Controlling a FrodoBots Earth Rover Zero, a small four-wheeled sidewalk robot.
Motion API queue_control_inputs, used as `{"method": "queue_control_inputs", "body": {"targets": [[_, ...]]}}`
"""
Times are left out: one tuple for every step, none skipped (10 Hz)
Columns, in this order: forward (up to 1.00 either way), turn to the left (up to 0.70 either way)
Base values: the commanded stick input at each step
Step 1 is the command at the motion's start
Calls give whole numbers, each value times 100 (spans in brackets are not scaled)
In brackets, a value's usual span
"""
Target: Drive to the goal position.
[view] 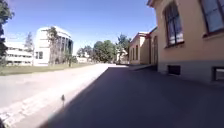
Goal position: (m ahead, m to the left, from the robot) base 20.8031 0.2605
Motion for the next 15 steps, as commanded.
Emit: {"method": "queue_control_inputs", "body": {"targets": [[60, 0], [60, 0], [35, 0], [25, 0], [25, 0], [25, 0], [25, 0], [25, 0], [25, 0], [25, 0], [25, 0], [25, 0], [25, 0], [25, 0], [25, 0]]}}
